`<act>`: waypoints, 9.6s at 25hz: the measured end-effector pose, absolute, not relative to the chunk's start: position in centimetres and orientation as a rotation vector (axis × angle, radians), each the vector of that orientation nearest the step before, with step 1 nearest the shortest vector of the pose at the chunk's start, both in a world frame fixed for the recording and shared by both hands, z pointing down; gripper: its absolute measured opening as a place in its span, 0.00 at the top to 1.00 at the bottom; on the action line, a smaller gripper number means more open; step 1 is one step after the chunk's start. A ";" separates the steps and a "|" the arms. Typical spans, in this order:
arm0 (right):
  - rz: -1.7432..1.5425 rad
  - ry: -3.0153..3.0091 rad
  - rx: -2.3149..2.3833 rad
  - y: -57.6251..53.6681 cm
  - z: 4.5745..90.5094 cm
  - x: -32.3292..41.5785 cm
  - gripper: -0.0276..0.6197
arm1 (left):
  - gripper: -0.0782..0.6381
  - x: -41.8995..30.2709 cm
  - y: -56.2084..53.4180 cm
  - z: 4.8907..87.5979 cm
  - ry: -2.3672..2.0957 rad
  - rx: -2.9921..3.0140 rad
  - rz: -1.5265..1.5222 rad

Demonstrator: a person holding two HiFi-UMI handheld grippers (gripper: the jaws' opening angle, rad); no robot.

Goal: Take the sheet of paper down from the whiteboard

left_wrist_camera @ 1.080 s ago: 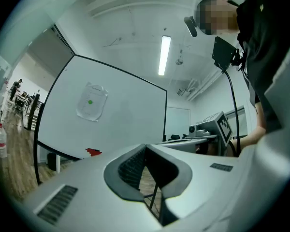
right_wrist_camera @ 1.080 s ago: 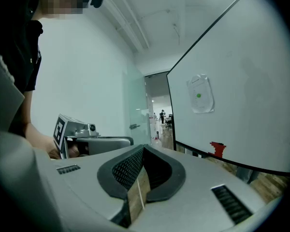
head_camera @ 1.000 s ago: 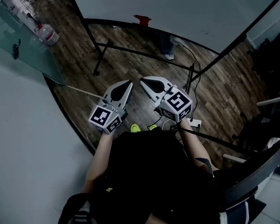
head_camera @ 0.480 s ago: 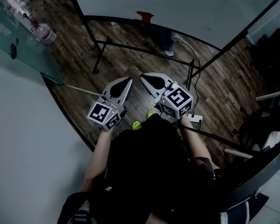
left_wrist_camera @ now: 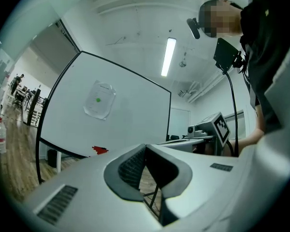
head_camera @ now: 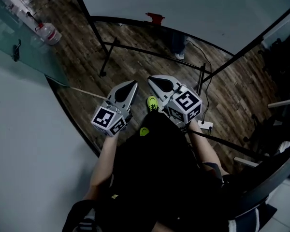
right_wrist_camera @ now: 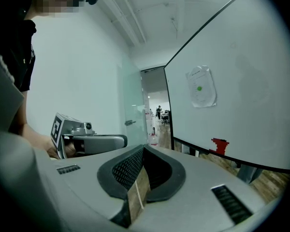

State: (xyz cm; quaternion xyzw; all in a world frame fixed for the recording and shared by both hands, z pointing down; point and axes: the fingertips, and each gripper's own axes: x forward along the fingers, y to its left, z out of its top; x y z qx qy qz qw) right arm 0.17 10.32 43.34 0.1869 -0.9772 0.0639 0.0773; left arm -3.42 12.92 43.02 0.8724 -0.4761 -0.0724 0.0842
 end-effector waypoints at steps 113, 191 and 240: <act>-0.366 -2.840 1.044 -34.2 25.2 -10.0 0.80 | 0.62 -14.5 -35.4 25.2 -1.815 2.996 0.024; -0.692 -2.511 1.444 -37.9 20.2 -7.7 0.87 | 0.73 -15.5 -39.1 25.2 -2.170 2.963 0.310; -0.600 -2.598 1.456 -38.0 20.0 -7.3 0.92 | 0.73 -17.0 -36.4 23.7 -1.995 2.949 0.054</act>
